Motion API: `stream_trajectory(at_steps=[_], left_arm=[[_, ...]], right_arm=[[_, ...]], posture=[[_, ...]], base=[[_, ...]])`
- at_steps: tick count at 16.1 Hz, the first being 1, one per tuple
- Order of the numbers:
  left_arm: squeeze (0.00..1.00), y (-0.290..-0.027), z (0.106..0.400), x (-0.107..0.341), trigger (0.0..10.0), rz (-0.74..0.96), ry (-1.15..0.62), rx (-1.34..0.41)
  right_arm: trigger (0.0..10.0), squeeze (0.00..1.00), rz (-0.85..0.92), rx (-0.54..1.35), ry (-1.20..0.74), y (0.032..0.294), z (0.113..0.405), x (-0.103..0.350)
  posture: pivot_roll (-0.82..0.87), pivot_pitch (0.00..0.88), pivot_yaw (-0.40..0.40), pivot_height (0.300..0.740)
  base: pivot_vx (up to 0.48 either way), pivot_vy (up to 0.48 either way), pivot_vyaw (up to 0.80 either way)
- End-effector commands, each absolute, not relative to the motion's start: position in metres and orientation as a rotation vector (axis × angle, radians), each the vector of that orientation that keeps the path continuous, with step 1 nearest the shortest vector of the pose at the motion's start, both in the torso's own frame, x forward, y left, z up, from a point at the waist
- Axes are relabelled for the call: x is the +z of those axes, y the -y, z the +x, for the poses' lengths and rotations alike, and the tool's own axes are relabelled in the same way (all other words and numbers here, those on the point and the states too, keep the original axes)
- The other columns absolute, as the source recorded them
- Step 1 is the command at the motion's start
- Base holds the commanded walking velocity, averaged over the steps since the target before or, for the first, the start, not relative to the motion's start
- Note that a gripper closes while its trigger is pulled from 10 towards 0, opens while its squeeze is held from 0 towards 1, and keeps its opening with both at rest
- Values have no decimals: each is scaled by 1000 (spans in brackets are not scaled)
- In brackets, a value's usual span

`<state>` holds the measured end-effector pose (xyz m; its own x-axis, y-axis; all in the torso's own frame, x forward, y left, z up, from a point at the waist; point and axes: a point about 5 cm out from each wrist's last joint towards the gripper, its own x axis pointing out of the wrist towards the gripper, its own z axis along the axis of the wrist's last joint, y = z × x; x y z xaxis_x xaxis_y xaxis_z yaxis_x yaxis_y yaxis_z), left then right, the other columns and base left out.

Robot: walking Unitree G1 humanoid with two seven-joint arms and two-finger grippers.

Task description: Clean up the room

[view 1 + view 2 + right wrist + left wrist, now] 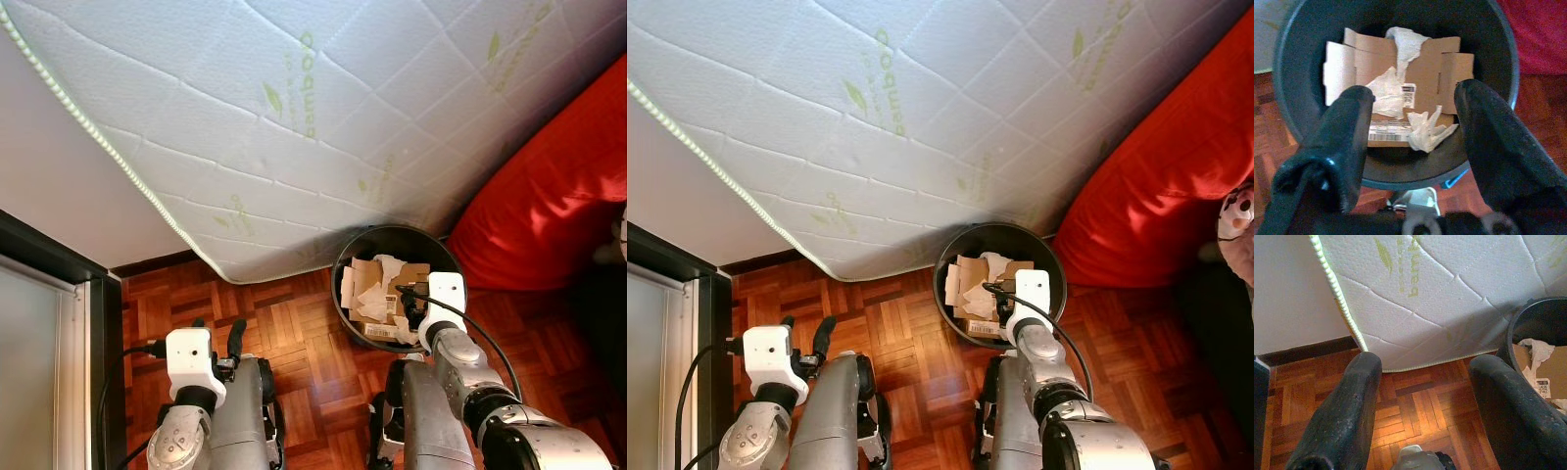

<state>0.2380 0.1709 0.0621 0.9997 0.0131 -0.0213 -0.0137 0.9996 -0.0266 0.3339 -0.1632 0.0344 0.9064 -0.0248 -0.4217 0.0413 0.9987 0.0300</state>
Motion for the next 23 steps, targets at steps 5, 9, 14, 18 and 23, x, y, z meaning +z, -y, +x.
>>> stream_trajectory(at_steps=[5,9,14,18,23], left_arm=[[0,-177,235,38,10000,-11,-123,28],[0,-184,239,24,10000,-20,-171,47],[0,-191,241,7,10000,-19,-240,62],[0,-197,245,-4,10000,-27,-296,84],[0,-202,242,-12,10000,-26,-320,98]], right_arm=[[10000,0,135,-60,-549,175,289,-11],[10000,0,156,-112,-673,187,242,-47],[10000,0,157,-118,-720,189,227,-57],[10000,0,135,-75,-744,183,233,-55],[10000,0,147,-66,-767,181,231,-57]], posture=[[141,346,41,647],[116,315,47,692],[91,273,57,740],[84,227,57,740],[86,223,59,740]], base=[[0,0,0],[0,0,0],[0,0,0],[0,0,0],[0,0,0]])
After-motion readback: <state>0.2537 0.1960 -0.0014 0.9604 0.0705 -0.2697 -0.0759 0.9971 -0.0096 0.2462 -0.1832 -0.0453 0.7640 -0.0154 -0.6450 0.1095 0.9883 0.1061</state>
